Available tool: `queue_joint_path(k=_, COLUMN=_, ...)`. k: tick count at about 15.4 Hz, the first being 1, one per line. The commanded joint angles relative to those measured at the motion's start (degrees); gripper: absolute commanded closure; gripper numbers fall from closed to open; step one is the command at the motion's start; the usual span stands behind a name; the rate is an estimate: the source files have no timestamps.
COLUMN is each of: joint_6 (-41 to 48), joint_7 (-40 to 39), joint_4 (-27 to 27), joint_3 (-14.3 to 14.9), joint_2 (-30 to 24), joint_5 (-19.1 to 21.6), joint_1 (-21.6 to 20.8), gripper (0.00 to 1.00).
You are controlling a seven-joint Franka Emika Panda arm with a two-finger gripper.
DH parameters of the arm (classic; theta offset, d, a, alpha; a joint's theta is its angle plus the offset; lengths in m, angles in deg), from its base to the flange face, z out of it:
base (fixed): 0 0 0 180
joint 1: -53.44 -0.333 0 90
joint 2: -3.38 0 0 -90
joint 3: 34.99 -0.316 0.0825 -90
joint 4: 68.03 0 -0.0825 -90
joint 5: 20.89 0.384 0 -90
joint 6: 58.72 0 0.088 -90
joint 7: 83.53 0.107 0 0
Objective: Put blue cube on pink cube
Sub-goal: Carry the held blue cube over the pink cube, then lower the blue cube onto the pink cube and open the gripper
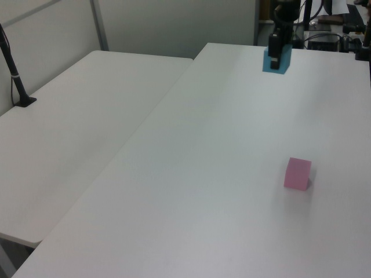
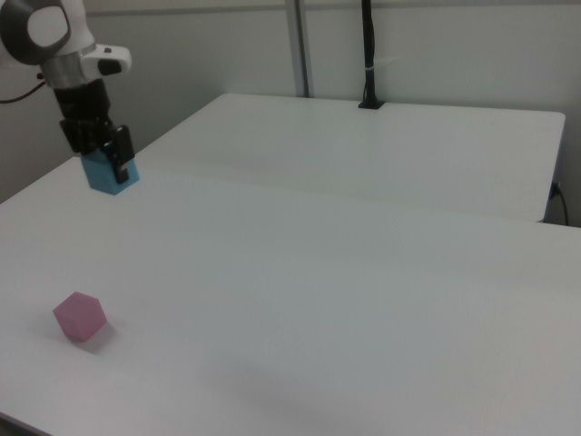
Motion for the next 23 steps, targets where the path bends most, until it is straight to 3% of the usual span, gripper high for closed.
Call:
queue_joint_path(k=1, joint_6=-1.15, joint_7=1.67, joint_4=-9.70, joint_3=-1.36, joint_2=-5.10, joint_5=2.64, joint_1=-1.70, gripper=0.48)
queue_joint_path(k=5, joint_6=-10.62, joint_7=1.93, joint_4=-20.60, joint_3=-6.46, joint_2=-8.81, joint_5=3.17, joint_1=-1.80, gripper=0.48)
queue_joint_path(k=8, joint_6=-15.02, joint_7=3.51, joint_4=-24.83, joint_3=-9.09, joint_2=-8.72, joint_5=3.17, joint_1=-1.80, gripper=0.48)
queue_joint_path(k=9, joint_6=-17.04, joint_7=5.08, joint_4=-27.19, joint_3=-11.63, joint_2=-8.81, joint_5=3.09, joint_1=-1.80, gripper=0.48)
queue_joint_path(k=11, joint_6=-19.77, joint_7=7.11, joint_4=-29.67, joint_3=-13.84, joint_2=-8.72, joint_5=3.09, joint_1=-1.80, gripper=0.48)
queue_joint_path(k=17, joint_6=-25.23, joint_7=12.82, joint_4=-34.33, joint_3=-14.38, joint_2=-8.10, joint_5=3.09, joint_1=-2.06, gripper=0.48)
queue_joint_path(k=23, joint_6=-26.90, joint_7=14.15, joint_4=-35.65, joint_3=-14.38, joint_2=-7.58, joint_5=2.21, joint_1=-1.71, gripper=0.48)
